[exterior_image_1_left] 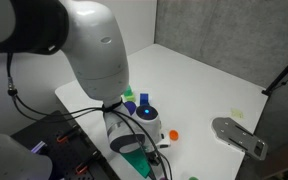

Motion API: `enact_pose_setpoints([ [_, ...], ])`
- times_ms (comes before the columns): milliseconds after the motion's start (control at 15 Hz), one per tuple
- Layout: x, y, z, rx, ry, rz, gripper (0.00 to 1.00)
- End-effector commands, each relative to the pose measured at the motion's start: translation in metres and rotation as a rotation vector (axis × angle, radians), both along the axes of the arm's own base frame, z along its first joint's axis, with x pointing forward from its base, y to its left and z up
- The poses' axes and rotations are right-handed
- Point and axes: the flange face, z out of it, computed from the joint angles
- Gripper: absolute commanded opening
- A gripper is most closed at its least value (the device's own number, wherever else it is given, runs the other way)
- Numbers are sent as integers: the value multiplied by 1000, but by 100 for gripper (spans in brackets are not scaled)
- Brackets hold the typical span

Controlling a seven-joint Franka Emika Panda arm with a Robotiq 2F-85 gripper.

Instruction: Put the yellow bowl inside the pink bowl on the pile of small bowls

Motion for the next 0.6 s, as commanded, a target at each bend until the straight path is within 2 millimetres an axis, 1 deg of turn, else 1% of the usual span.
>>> enact_pose_setpoints([
  [0,20,13,33,-11,-41,-22,5],
  [200,44,24,59,-15,-67,-50,4],
  [533,89,50,98,-1,-120,-97,4],
])
